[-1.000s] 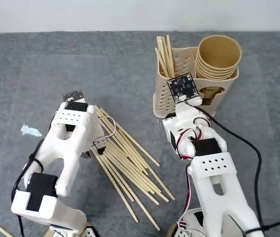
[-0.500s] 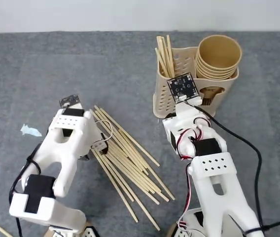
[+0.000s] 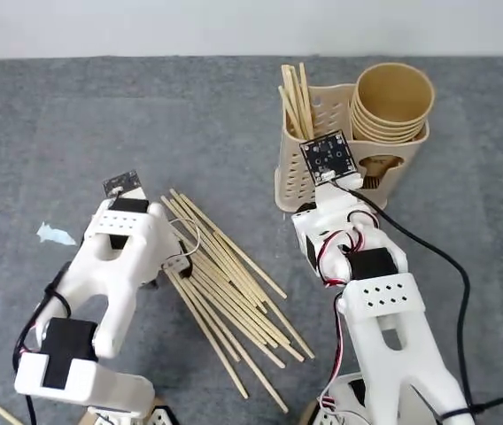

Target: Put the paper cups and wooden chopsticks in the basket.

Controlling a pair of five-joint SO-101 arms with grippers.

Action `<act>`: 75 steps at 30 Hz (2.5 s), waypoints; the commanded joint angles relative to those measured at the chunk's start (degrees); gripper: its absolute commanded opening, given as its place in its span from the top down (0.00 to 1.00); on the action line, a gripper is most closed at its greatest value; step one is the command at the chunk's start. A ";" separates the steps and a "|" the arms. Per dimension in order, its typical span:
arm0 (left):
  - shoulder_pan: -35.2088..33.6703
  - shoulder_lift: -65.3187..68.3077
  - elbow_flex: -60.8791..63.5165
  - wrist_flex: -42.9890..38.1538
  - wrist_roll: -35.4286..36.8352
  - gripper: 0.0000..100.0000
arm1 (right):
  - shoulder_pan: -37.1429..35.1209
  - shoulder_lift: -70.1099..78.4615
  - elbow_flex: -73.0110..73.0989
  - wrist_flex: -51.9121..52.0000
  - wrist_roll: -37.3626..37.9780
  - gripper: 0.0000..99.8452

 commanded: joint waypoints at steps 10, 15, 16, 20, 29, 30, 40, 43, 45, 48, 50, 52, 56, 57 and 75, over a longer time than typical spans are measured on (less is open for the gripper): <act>-0.53 -0.70 -3.47 6.68 0.35 0.80 | 0.57 -1.71 -0.35 -0.66 -0.35 0.99; -0.53 -0.70 -3.30 2.73 0.44 0.80 | 0.57 -1.71 -0.35 -0.66 -0.35 0.99; -0.53 -0.70 -3.38 1.93 0.44 0.80 | 0.57 -1.71 -0.35 -0.66 -0.35 0.99; -0.44 -0.70 -3.74 -1.14 0.53 0.80 | 0.57 -1.71 -0.35 -0.66 -0.35 0.99; -0.18 -0.62 1.45 -3.25 1.58 0.80 | 0.57 -1.71 -0.35 -0.66 -0.26 0.99; -0.18 -0.62 2.15 -3.25 1.58 0.80 | 0.57 -1.71 -0.35 -0.66 -0.26 0.99; -0.53 -0.70 4.97 -2.90 1.58 0.80 | 0.57 -1.71 -0.35 -0.66 -0.26 0.99; -0.53 -0.70 5.05 -2.81 1.58 0.80 | 0.57 -1.71 -0.35 -0.66 -0.26 0.99; -0.53 -0.70 4.97 -3.16 1.67 0.80 | 0.57 -1.71 -0.35 -0.66 -0.26 0.99; -0.18 -0.70 4.35 -3.34 2.20 0.86 | 0.57 -1.71 -0.35 -0.66 -0.18 0.99; -0.09 -0.70 4.00 -4.40 3.69 0.93 | 0.57 -1.71 -0.35 -0.66 -0.18 0.99; 0.00 -0.62 4.09 -6.59 4.04 0.99 | 0.57 -1.71 -0.35 -0.66 -0.18 0.99; 0.09 -0.62 4.26 -9.41 4.04 0.98 | 0.57 -1.71 -0.35 -0.66 -0.18 0.99; 0.09 -0.62 4.26 -9.58 4.04 0.98 | 0.57 -1.71 -0.35 -0.66 -0.18 0.99; 0.35 -0.53 9.01 -10.55 1.85 0.98 | 0.57 -1.71 -0.35 -0.57 -0.18 0.99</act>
